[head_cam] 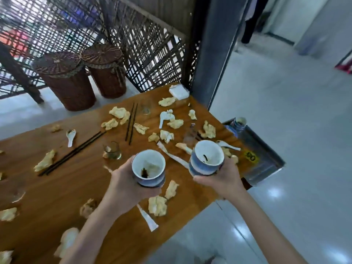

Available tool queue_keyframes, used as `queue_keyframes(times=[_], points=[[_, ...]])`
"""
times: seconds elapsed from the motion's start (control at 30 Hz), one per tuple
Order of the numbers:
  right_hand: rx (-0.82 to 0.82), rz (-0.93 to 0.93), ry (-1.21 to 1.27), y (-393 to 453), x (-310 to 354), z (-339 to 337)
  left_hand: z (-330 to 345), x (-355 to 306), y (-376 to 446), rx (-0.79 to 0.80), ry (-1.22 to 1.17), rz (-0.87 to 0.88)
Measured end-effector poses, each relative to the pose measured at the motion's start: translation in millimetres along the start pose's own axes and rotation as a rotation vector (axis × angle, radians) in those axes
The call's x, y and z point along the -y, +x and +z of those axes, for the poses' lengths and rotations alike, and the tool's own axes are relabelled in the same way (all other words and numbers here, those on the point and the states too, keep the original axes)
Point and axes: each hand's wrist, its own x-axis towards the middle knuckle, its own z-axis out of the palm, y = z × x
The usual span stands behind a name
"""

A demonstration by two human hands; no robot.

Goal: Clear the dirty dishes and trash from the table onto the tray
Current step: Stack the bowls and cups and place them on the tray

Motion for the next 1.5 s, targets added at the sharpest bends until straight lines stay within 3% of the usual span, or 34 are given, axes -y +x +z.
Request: queue_keyframes(times=[0.17,0.67,1.13,1.5], points=[[-0.073,0.033,-0.028,12,-33,-82,83,-29,31,0.053,-0.017,0.026],[-0.08,0.026,-0.017,78,-143,-271,307,-75,113,-0.074,0.005,-0.044],[-0.091,0.176,-0.059,191,-217,-339,422,-73,231,-0.086,0.058,-0.02],[-0.049,0.242,-0.087,305,-305,-382,539,-53,306,-0.321,0.024,-0.12]])
